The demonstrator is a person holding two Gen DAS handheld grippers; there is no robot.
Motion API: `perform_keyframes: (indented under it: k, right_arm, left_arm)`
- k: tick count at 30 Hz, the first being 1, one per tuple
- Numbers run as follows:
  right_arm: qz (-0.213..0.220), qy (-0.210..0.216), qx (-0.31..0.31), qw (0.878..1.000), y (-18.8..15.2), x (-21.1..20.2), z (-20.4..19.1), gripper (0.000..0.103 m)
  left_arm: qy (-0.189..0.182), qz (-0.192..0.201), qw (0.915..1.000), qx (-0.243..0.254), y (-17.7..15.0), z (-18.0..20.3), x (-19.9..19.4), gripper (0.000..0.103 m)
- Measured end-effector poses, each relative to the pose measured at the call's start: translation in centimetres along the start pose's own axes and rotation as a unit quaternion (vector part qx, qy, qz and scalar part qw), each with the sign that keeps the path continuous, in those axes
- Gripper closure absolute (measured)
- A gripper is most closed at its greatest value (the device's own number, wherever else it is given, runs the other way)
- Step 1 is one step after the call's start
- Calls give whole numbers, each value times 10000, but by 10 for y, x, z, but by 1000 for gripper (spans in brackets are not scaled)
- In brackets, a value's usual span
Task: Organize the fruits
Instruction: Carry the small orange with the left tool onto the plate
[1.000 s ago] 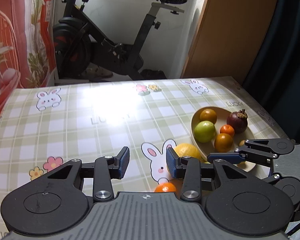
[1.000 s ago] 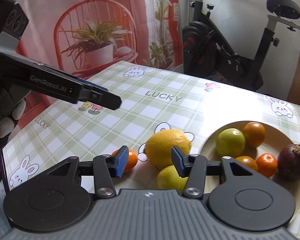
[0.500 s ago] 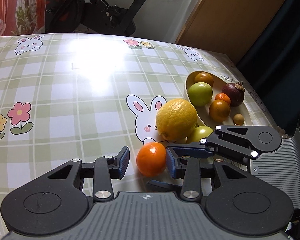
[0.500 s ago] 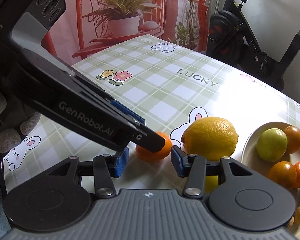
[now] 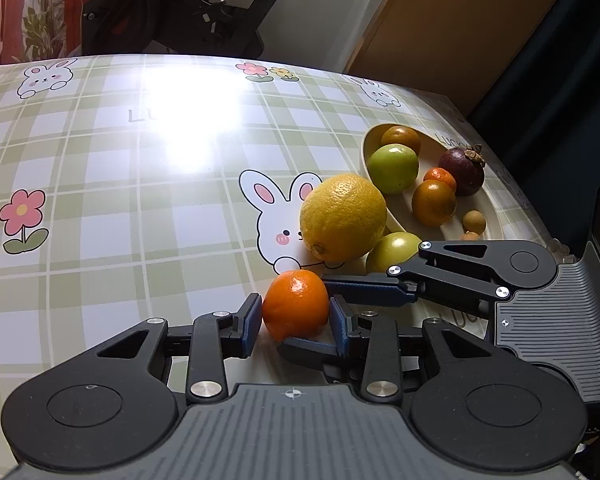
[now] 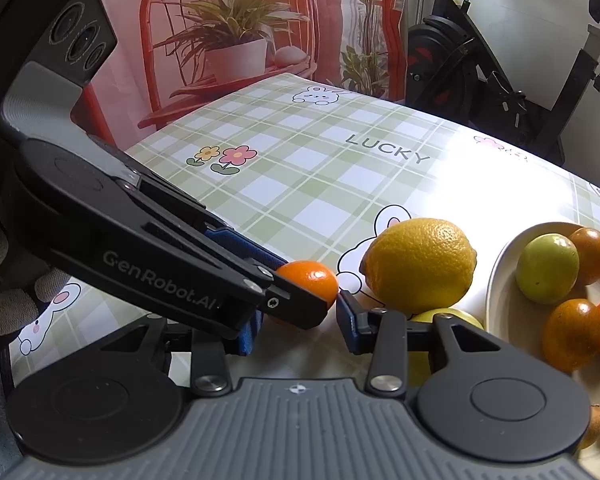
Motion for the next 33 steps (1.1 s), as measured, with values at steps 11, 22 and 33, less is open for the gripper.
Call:
perform_keyframes:
  k: [11,22,33]
  right_arm:
    - [572,-95,38,9983,4,-33,1,60]
    - [1288,-354,426,9901,18,-73,33,60]
    - [1674,-673,695,9811,30,-99,94,60]
  left_arm:
    - [161,275,9983,485,10,31,-18,64]
    - [191,511,9944,905,43,72,-21,64]
    - [226,614,9894,1293,83,125,11,64]
Point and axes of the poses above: each gripper's, at about its wrist camera, not at the fingertips, and x roughly the way its jaws point, z to its right, y to its top, the point moved 5 cm from there along x, roughly the way its jaws point, and after that the axes turned 9 degrees about z, right-handed, at the moved point
